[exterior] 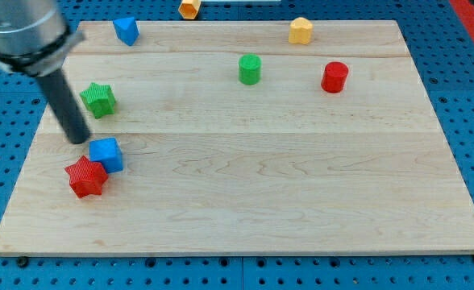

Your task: Push the red star to the bottom right of the board

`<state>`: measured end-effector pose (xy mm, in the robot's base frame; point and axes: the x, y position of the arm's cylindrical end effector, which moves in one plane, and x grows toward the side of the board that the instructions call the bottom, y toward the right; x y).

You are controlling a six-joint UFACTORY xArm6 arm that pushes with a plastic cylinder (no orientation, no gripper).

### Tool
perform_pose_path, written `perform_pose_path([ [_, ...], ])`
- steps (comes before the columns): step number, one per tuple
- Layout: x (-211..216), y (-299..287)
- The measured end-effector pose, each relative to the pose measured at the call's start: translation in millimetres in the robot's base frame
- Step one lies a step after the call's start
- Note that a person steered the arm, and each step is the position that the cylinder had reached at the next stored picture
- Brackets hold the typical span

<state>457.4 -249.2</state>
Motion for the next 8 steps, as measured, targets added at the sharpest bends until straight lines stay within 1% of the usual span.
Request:
perform_pose_path([
  [1,29.6,-26.7],
  [2,43.3,31.2],
  [3,44.4,78.2],
  [4,52.0,36.9],
  [5,51.8,-52.5],
  [6,92.4,-21.5],
  [7,89.9,54.9],
  [8,86.1,115.9],
])
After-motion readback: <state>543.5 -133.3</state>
